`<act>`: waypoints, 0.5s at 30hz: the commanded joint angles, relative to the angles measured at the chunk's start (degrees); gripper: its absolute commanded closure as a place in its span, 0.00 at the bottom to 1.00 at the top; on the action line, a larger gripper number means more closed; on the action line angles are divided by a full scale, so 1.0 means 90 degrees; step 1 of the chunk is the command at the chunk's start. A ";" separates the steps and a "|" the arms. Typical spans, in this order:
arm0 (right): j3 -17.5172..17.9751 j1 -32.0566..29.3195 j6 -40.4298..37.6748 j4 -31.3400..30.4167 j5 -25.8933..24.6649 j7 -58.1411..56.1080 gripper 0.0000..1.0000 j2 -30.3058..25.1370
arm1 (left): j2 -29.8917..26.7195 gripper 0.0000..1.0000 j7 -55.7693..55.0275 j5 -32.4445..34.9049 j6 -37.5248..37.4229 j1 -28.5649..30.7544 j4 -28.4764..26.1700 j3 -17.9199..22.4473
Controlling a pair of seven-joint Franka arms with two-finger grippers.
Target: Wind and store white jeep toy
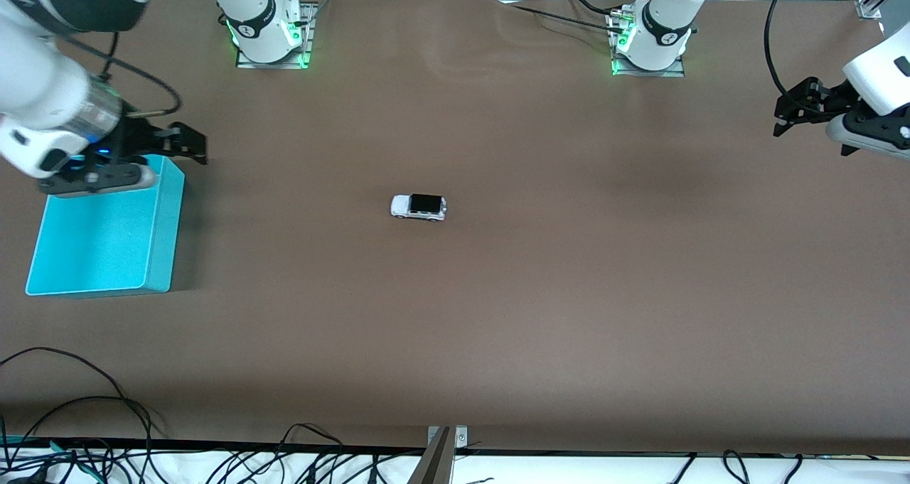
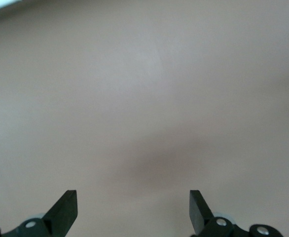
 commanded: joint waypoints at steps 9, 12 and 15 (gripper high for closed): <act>0.0009 0.0884 0.0546 0.0122 0.0419 -0.1000 0.00 0.0689 | -0.0241 0.00 -0.0799 -0.0481 -0.0232 0.0220 -0.0257 0.0099; 0.0009 0.0982 0.0654 0.0132 0.0508 -0.1810 0.00 0.0875 | -0.0241 0.00 -0.1026 -0.0609 -0.0497 0.0298 -0.0247 0.0099; 0.0009 0.1022 0.0830 0.0122 0.0595 -0.2689 0.00 0.1080 | -0.0250 0.00 -0.1103 -0.0590 -0.0517 0.0308 -0.0228 0.0089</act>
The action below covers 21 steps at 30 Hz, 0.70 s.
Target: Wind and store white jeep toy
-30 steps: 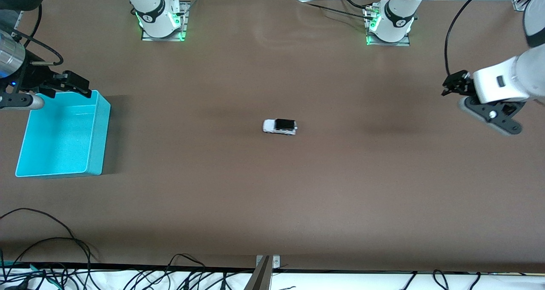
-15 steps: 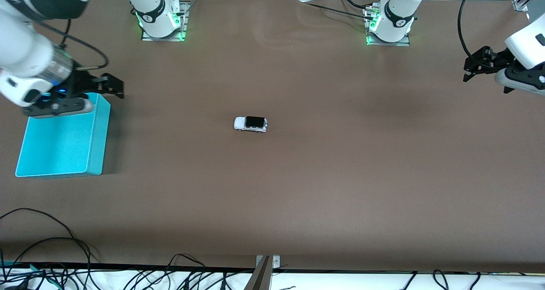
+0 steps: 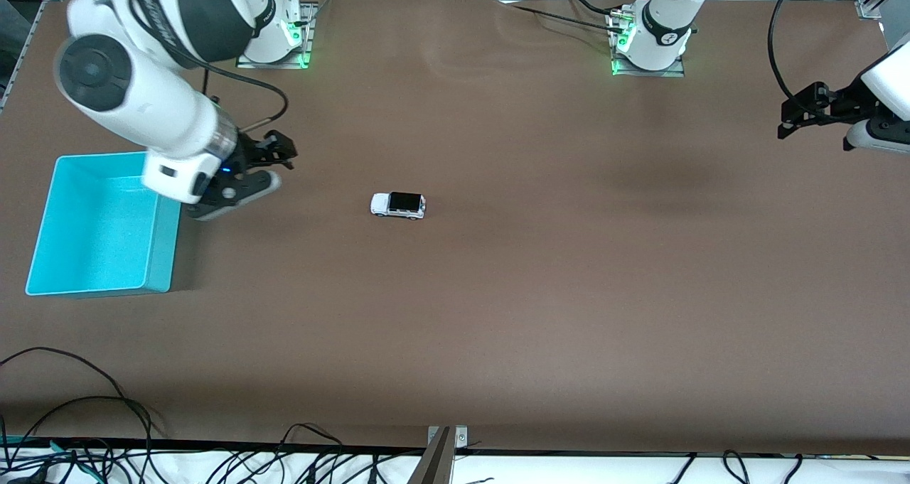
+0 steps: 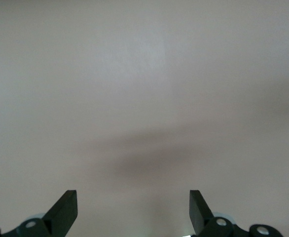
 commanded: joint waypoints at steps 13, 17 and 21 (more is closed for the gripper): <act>0.0236 0.0475 0.1190 0.0007 0.0279 -0.4636 0.00 0.1380 | -0.0060 0.00 -0.0365 -0.0214 -0.0194 0.0077 0.0188 -0.0032; 0.0236 0.0739 0.1766 -0.0286 0.0240 -0.5078 0.00 0.1468 | -0.0051 0.00 -0.0297 -0.0263 -0.0184 0.0096 0.0198 -0.0002; 0.0227 0.1129 0.2469 -0.0656 -0.0023 -0.5088 0.00 0.1488 | -0.0012 0.00 -0.0336 -0.0263 -0.0165 0.0067 0.0198 -0.0032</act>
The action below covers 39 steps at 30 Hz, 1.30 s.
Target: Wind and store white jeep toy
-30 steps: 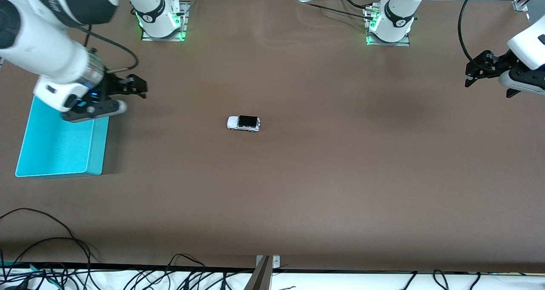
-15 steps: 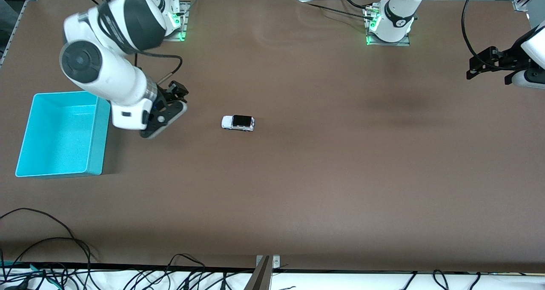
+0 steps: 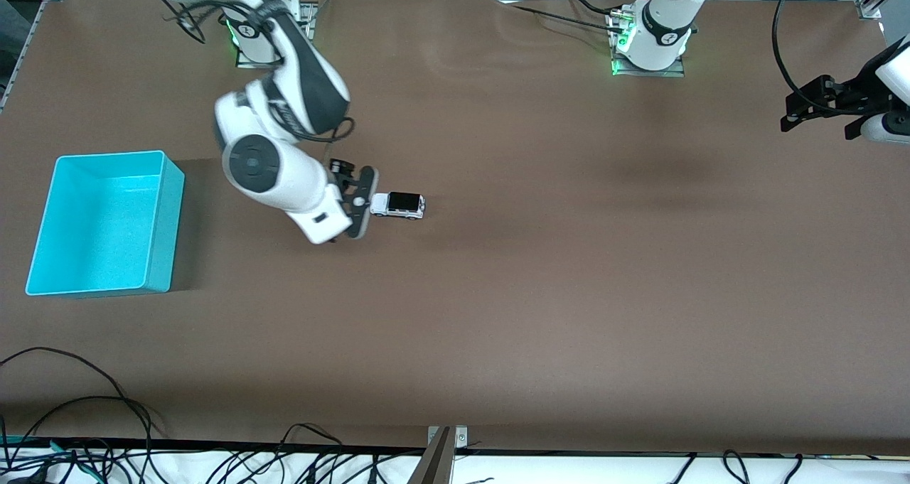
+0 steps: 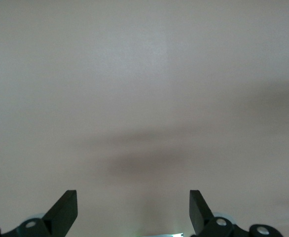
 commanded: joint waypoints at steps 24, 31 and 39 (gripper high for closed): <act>-0.0014 0.0851 0.2727 -0.1587 -0.0562 -0.0389 0.00 0.0485 | 0.0084 0.00 0.0033 -0.0176 -0.0050 -0.0031 0.0152 -0.0275; -0.0014 0.0900 0.2815 -0.1753 -0.0562 -0.0311 0.00 0.0603 | 0.0094 0.00 0.0043 -0.0185 -0.0070 0.0027 0.0142 -0.0275; -0.0014 0.0910 0.2815 -0.1705 -0.0552 -0.0242 0.54 0.0652 | 0.0084 0.00 0.0043 -0.0176 -0.0070 -0.0012 0.0152 -0.0285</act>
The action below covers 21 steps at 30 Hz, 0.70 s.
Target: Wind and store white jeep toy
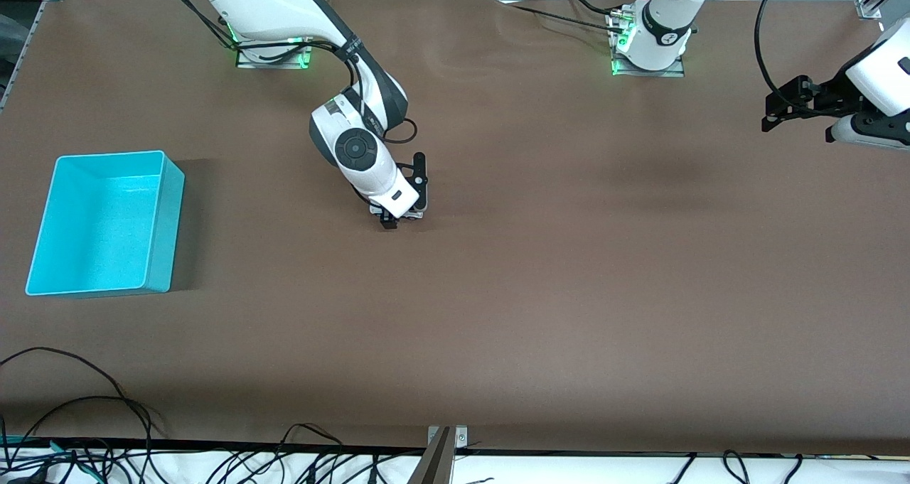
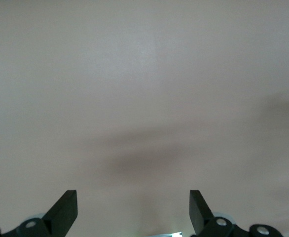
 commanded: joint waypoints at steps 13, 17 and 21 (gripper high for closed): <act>-0.0129 -0.0212 0.0017 -0.0011 -0.0010 0.0079 0.88 -0.0396 | 0.0039 0.00 0.0046 -0.0125 -0.0067 0.0008 0.0149 -0.0015; -0.0129 -0.0456 -0.0315 -0.0011 0.0010 0.0050 0.88 -0.0719 | 0.0039 0.00 0.0046 -0.0125 -0.0067 -0.0011 0.0159 -0.0025; -0.0129 -0.0758 -0.0744 -0.0011 0.0029 0.0011 0.88 -0.1080 | 0.0049 0.00 0.0046 -0.0125 -0.0067 -0.0011 0.0217 -0.0025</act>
